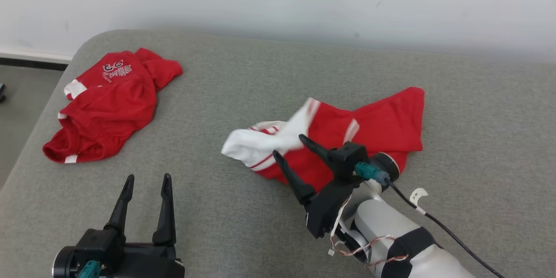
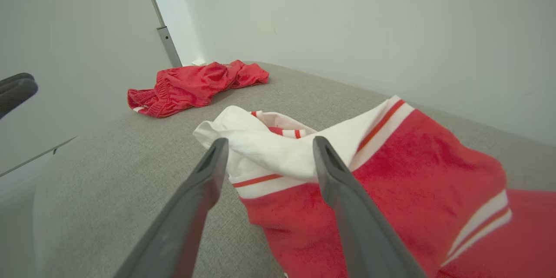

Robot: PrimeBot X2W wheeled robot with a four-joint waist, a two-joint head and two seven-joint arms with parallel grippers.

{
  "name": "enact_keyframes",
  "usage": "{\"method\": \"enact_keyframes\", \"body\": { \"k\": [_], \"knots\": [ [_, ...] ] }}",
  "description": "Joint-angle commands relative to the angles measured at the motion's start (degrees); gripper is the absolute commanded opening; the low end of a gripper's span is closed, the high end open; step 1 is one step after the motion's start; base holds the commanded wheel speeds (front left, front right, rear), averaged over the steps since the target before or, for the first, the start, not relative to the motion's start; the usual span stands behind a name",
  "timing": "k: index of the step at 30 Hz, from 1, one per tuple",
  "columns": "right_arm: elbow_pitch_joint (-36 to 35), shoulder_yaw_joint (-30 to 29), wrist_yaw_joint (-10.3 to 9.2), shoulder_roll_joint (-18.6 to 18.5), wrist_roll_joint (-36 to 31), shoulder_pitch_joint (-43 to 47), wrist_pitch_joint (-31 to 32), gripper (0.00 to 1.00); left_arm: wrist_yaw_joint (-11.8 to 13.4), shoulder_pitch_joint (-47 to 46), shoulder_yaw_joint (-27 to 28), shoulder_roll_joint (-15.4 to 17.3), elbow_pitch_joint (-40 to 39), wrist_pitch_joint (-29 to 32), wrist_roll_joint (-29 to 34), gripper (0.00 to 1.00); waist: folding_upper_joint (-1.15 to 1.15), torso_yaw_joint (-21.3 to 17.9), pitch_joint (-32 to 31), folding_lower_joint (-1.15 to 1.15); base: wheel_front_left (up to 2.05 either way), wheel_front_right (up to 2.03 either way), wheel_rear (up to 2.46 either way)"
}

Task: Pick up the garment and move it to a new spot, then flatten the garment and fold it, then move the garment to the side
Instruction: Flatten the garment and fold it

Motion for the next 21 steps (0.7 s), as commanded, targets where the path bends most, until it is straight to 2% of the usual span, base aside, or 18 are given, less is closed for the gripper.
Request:
{"method": "enact_keyframes", "body": {
  "k": [1,3,6,13,21],
  "knots": [
    [-0.2,-0.6,-0.12,0.0,0.5,-0.5,-0.4,1.0,0.3,0.7,0.3,-0.1,0.0,-0.2,0.0,1.0,0.0,-1.2,-0.7,0.0,0.0,0.0,0.0],
    [-1.8,-2.7,-0.12,-0.2,0.1,-0.7,-0.5,1.0,0.3,1.2,0.6,-0.1,-0.1,-0.2,0.0,1.0,0.0,-2.1,-1.1,0.0,0.0,0.0,0.0],
    [-5.2,-6.4,-0.12,-2.8,-1.7,1.3,-0.4,1.0,0.3,1.8,1.2,-0.1,-0.5,-0.2,0.2,1.0,0.0,-3.2,-1.6,0.0,0.0,0.0,0.0],
    [-14.5,-18.7,-0.12,-7.7,-6.1,9.5,-0.3,1.0,0.2,3.3,3.4,-0.1,-1.4,-0.2,1.1,1.0,0.0,-6.2,-2.2,0.0,0.0,0.0,0.0],
    [-22.0,-29.7,-0.12,-9.2,-9.5,21.5,-0.3,1.0,0.5,5.8,4.1,-0.1,-3.4,-0.2,2.5,1.0,0.0,-9.0,-3.0,0.0,0.0,0.0,0.0]
  ]
}}
